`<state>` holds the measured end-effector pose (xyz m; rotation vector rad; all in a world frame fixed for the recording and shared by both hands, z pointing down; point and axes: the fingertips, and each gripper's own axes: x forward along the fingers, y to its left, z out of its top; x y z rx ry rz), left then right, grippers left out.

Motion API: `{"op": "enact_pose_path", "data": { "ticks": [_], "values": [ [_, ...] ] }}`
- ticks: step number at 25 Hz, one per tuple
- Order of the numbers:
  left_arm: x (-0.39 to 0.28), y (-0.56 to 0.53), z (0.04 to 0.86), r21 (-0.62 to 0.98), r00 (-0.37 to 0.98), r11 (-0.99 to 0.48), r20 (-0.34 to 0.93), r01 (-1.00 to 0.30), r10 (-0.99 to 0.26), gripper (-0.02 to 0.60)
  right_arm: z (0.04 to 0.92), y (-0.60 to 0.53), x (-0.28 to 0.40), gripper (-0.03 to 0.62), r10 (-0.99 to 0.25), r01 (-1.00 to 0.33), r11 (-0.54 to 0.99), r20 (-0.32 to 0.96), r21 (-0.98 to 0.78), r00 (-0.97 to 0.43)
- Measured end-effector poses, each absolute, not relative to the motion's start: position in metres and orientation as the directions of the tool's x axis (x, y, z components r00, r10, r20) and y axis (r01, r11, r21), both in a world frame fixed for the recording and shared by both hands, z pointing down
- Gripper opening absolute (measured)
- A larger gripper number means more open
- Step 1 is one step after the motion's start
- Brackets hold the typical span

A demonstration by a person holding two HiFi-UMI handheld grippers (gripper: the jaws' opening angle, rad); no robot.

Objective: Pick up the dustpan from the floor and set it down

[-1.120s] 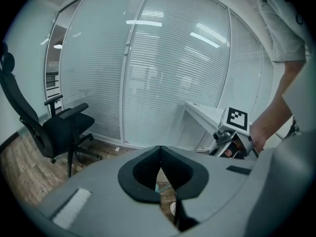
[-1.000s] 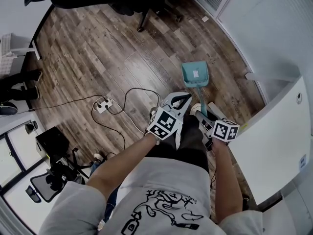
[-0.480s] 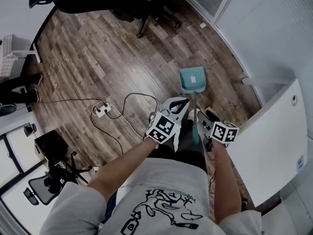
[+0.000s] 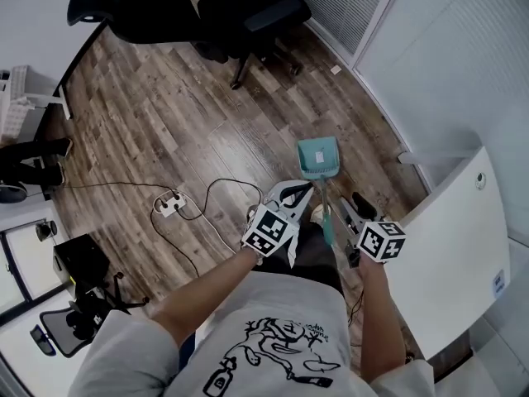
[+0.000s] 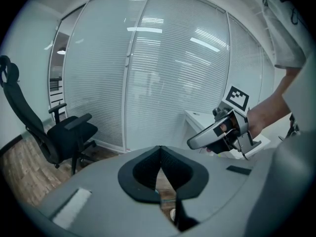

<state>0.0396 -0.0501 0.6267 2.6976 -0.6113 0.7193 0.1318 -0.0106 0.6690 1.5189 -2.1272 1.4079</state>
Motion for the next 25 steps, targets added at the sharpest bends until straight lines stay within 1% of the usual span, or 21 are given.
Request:
{"op": "enact_pose_path", "data": {
  "ticks": [6, 10, 14, 19, 25],
  "values": [
    [0.037, -0.061, 0.58, 0.173, 0.798, -0.85, 0.476, -0.498, -0.37, -0.006, 0.596, -0.026, 0.145, 0.158, -0.722, -0.897, 0.149, 0.575, -0.415, -0.386],
    [0.035, -0.073, 0.54, 0.172, 0.807, -0.838, 0.423, -0.517, -0.411, -0.006, 0.539, -0.038, 0.15, 0.133, -0.779, -0.934, 0.213, 0.528, -0.286, -0.339],
    [0.037, -0.079, 0.499, 0.169, 0.817, -0.833, 0.37, -0.527, -0.442, -0.006, 0.488, -0.044, 0.151, 0.121, -0.823, -0.949, 0.252, 0.473, -0.191, -0.314],
    [0.044, -0.081, 0.448, 0.157, 0.841, -0.846, 0.3, -0.509, -0.45, -0.006, 0.43, -0.048, 0.145, 0.103, -0.859, -0.951, 0.294, 0.41, -0.096, -0.307],
    [0.045, -0.08, 0.382, 0.134, 0.854, -0.852, 0.216, -0.506, -0.473, -0.006, 0.363, -0.045, 0.142, 0.075, -0.901, -0.956, 0.293, 0.327, -0.022, -0.284]
  ]
}}
